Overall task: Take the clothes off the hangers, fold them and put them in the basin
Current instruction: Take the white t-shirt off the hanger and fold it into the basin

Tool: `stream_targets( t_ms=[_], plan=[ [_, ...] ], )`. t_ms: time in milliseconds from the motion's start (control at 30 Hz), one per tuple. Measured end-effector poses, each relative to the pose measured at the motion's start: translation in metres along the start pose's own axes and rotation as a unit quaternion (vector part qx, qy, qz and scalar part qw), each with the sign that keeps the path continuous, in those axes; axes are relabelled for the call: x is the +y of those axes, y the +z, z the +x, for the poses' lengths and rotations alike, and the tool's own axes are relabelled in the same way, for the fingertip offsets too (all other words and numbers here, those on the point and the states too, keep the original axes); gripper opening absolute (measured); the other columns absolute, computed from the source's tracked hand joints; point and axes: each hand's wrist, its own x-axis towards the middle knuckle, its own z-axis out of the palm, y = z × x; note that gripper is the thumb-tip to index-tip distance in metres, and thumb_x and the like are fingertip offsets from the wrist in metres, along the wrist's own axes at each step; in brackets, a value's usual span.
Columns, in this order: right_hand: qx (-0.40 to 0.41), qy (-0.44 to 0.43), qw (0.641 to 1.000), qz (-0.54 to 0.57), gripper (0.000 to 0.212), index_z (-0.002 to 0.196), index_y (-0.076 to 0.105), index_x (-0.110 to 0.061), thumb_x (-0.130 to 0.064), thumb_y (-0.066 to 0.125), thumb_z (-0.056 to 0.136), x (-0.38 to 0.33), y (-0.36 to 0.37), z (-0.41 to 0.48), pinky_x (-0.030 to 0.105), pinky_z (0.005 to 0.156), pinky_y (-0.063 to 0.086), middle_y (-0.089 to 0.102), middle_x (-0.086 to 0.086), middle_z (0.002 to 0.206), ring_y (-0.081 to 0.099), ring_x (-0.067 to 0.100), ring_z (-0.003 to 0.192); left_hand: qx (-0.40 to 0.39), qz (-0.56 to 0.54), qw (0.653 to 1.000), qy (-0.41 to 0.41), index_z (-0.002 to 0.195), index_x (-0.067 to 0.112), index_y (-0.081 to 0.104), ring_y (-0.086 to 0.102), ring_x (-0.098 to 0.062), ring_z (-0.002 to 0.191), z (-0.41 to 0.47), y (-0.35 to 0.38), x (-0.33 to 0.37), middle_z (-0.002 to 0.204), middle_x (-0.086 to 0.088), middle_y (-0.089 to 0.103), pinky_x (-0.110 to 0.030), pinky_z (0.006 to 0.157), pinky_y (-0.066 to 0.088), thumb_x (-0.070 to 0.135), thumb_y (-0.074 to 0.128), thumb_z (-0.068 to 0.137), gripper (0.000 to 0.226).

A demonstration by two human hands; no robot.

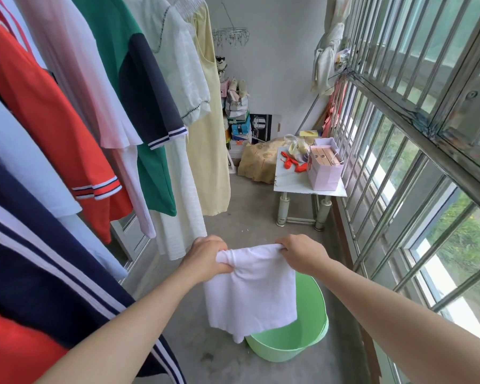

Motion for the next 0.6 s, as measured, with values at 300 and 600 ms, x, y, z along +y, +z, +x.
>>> stream_targets(
  t_ms=[300,600],
  plan=[
    [-0.068,0.216,0.857,0.464,0.035,0.119,0.041,-0.019,-0.005,0.024,0.092,0.002,0.018,-0.007,0.038,0.057,0.058,0.067,0.03,0.091,0.065,0.033,0.059,-0.008,0.038,0.994,-0.103,0.064,0.021,0.032,0.043,-0.021,0.063,0.01,0.012,-0.002,0.066,0.005,0.044,-0.025,0.053,0.026,0.028,0.067,0.074,0.037],
    [-0.012,0.207,0.849,0.486,0.036,0.094,0.055,-0.015,0.001,0.024,0.085,0.058,0.028,0.049,0.041,0.069,0.051,0.049,0.01,0.095,0.067,0.033,0.083,-0.081,-0.422,0.87,-0.243,0.087,0.013,0.042,0.07,-0.034,0.082,0.049,0.048,0.022,0.092,-0.012,0.046,-0.042,0.063,0.06,0.0,0.046,0.092,0.015]
  ],
)
